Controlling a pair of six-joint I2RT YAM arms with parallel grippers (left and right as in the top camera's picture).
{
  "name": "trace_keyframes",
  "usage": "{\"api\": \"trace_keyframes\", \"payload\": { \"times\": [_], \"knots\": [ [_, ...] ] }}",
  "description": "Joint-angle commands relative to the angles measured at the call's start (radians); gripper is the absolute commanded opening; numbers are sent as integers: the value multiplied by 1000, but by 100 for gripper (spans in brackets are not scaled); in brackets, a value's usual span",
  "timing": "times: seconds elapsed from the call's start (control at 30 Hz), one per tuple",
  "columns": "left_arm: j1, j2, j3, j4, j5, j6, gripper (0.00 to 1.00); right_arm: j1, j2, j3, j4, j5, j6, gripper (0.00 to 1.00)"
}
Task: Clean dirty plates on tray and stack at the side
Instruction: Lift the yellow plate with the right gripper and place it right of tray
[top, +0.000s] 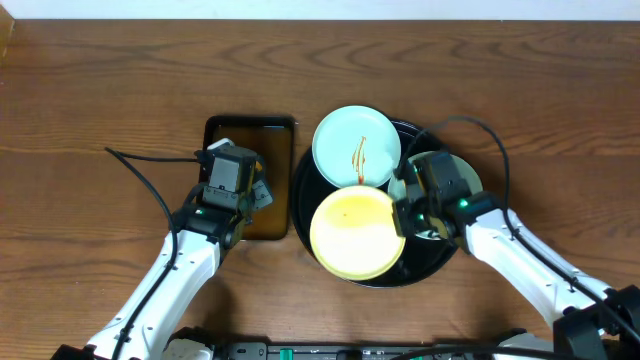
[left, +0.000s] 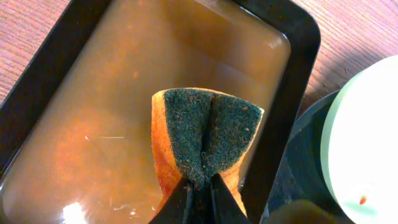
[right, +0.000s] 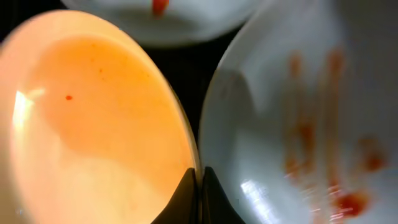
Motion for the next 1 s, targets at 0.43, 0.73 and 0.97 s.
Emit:
{"api": "trace_keyframes", "payload": {
  "times": [0.43, 0.73, 0.97],
  "knots": [
    [4, 8, 3, 0, -19, 24, 8, 13, -3, 270, -124, 373, -184, 1],
    [4, 8, 3, 1, -19, 24, 8, 111, -4, 320, -136, 715, -288, 1],
    [4, 11, 3, 2, -19, 118, 7, 271, -4, 320, -103, 995, -323, 1]
  ]
}}
